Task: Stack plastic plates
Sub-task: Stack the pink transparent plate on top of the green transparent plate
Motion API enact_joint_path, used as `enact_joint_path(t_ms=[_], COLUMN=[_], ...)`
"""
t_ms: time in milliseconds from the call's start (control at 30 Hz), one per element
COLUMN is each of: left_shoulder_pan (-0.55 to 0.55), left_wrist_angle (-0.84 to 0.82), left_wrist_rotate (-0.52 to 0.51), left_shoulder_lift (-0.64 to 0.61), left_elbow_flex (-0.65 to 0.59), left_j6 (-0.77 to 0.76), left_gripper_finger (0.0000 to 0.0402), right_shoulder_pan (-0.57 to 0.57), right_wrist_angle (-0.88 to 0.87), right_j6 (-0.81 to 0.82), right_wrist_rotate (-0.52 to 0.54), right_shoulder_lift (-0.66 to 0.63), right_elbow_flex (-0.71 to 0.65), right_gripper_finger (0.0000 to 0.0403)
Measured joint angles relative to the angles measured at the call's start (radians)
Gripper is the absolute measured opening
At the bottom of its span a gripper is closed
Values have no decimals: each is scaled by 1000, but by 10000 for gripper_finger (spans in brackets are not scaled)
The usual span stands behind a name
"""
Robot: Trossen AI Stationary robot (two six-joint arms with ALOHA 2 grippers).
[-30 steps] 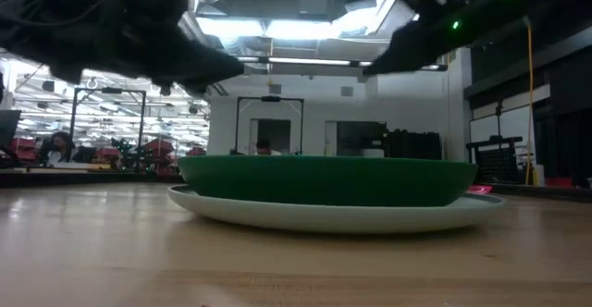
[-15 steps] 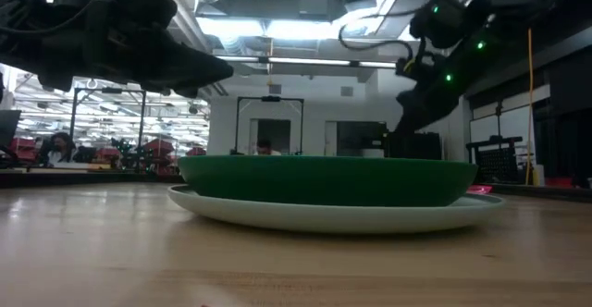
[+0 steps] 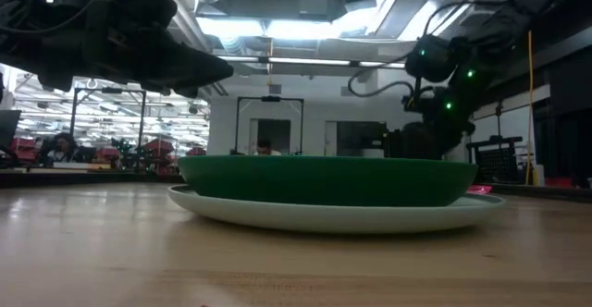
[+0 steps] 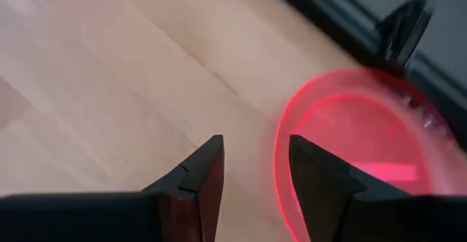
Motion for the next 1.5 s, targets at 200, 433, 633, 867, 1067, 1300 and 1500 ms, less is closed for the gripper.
enact_joint_path(t_ms=[200,433,633,867,1067,1300,1500], left_shoulder_pan=[0,0,0,0,0,0,0], left_wrist_angle=[-2,-4,-13,-14,-18,-18,-18], left_wrist_rotate=[0,0,0,0,0,0,0], left_shoulder_lift=[0,0,0,0,0,0,0], left_elbow_flex=[0,0,1,1,1,1,1], left_j6=[0,0,1,1,1,1,1], left_gripper_finger=[85,85,85,85,85,85,85], right_shoulder_pan=[-54,-100,-116,-114,-114,-95,-28], right_wrist_angle=[14,27,62,97,105,123,120], right_j6=[33,19,-8,-38,-65,-114,-166], right_wrist_rotate=[-42,-14,3,34,33,29,61], right_shoulder_lift=[73,121,168,218,222,223,222], right_elbow_flex=[0,0,0,2,1,-1,14], right_gripper_finger=[147,147,147,122,45,10,3])
